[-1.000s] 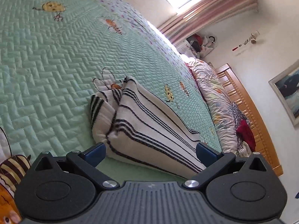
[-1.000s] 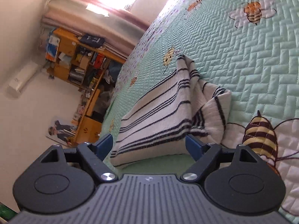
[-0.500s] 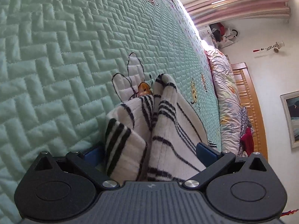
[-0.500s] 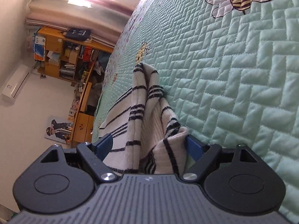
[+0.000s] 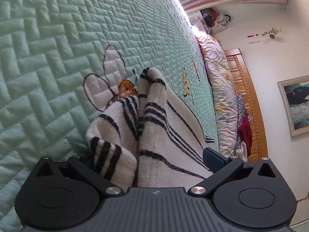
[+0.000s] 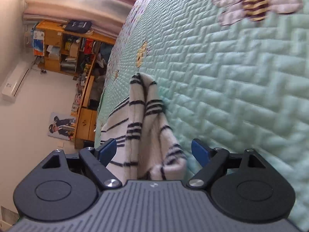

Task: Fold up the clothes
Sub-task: 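Grasp the folded sweater edges with both grippers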

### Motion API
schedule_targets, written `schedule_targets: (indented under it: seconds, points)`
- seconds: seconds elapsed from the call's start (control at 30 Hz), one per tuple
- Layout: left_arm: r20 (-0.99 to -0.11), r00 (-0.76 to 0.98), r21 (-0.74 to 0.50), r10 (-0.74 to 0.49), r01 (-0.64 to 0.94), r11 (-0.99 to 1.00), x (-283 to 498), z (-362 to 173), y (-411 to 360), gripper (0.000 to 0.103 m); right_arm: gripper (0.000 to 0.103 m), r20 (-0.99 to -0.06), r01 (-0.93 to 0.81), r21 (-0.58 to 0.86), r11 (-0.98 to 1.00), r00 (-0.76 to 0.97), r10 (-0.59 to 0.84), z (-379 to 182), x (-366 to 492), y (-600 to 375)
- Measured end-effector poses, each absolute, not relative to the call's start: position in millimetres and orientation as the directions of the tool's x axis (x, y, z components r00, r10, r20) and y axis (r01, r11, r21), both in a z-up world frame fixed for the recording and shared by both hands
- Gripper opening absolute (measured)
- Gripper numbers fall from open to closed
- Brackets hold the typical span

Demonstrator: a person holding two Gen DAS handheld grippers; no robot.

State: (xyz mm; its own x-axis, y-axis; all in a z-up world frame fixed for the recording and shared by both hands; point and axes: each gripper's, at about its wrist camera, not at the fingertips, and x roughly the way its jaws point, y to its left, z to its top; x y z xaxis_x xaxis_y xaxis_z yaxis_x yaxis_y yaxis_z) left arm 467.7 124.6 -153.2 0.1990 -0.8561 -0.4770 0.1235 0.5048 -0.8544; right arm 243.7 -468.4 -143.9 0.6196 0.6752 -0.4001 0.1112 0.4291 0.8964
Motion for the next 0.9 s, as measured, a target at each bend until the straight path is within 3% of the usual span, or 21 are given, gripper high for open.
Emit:
schedule_targets:
  seconds: [0.1,0.2,0.3,0.4,0.47,0.53,0.57,0.63,0.67,0.7,0.73,0.9]
  points:
    - [-0.468,0.149,-0.859,-0.871,0.153,0.488,470.3,-153.9,107.1,0.102,0.087,-0.386,0.064,0.902,0.426,0.559,0.734,-145.2,271.0,-436.4]
    - [-0.434,0.128,-0.877,-0.892,0.165,0.451,471.9,-157.0,101.0,0.102,0.103,-0.387,0.013,0.896,0.444,0.513,0.766,-137.7,285.8,-411.6]
    - [-0.393,0.134,-0.895,-0.91,0.17,0.412,472.8,-160.9,99.7,0.102,0.103,-0.387,-0.003,0.894,0.448,0.498,0.776,-133.5,289.4,-400.3]
    - [-0.407,0.149,-0.886,-0.901,0.177,0.429,470.6,-161.3,94.7,0.102,0.103,-0.4,-0.004,0.885,0.465,0.502,0.767,-130.0,290.0,-394.9]
    - [-0.439,0.156,-0.861,-0.885,0.209,0.464,468.6,-157.5,84.2,0.102,0.096,-0.43,-0.012,0.864,0.504,0.504,0.749,-128.5,287.2,-388.3]
    - [-0.474,0.164,-0.83,-0.865,0.247,0.501,464.3,-153.5,75.4,0.1,0.061,-0.455,-0.008,0.846,0.532,0.508,0.731,-130.4,282.2,-383.4]
    - [-0.48,0.171,-0.821,-0.86,0.259,0.509,462.3,-151.3,72.0,0.099,0.052,-0.463,0.001,0.843,0.538,0.511,0.724,-132.3,279.6,-382.0]
    - [-0.491,0.191,-0.812,-0.85,0.255,0.526,458.3,-151.0,71.0,0.079,0.037,-0.478,0.021,0.836,0.548,0.518,0.709,-136.1,274.4,-379.1]
    - [-0.497,0.202,-0.809,-0.844,0.245,0.535,457.3,-151.8,72.1,0.071,0.035,-0.485,0.03,0.833,0.553,0.522,0.702,-138.0,271.8,-377.7]
    - [-0.504,0.214,-0.806,-0.837,0.231,0.545,456.3,-153.9,76.4,0.051,0.032,-0.484,0.033,0.832,0.555,0.534,0.694,-137.6,268.8,-378.2]
    - [-0.5,0.226,-0.808,-0.836,0.225,0.544,454.8,-155.0,80.9,0.039,0.03,-0.482,0.035,0.83,0.556,0.546,0.686,-137.2,265.8,-378.7]
    - [-0.457,0.28,-0.81,-0.844,0.262,0.525,441.8,-141.9,86.2,0.033,0.026,-0.483,0.001,0.797,0.603,0.599,0.638,-118.5,253.5,-372.9]
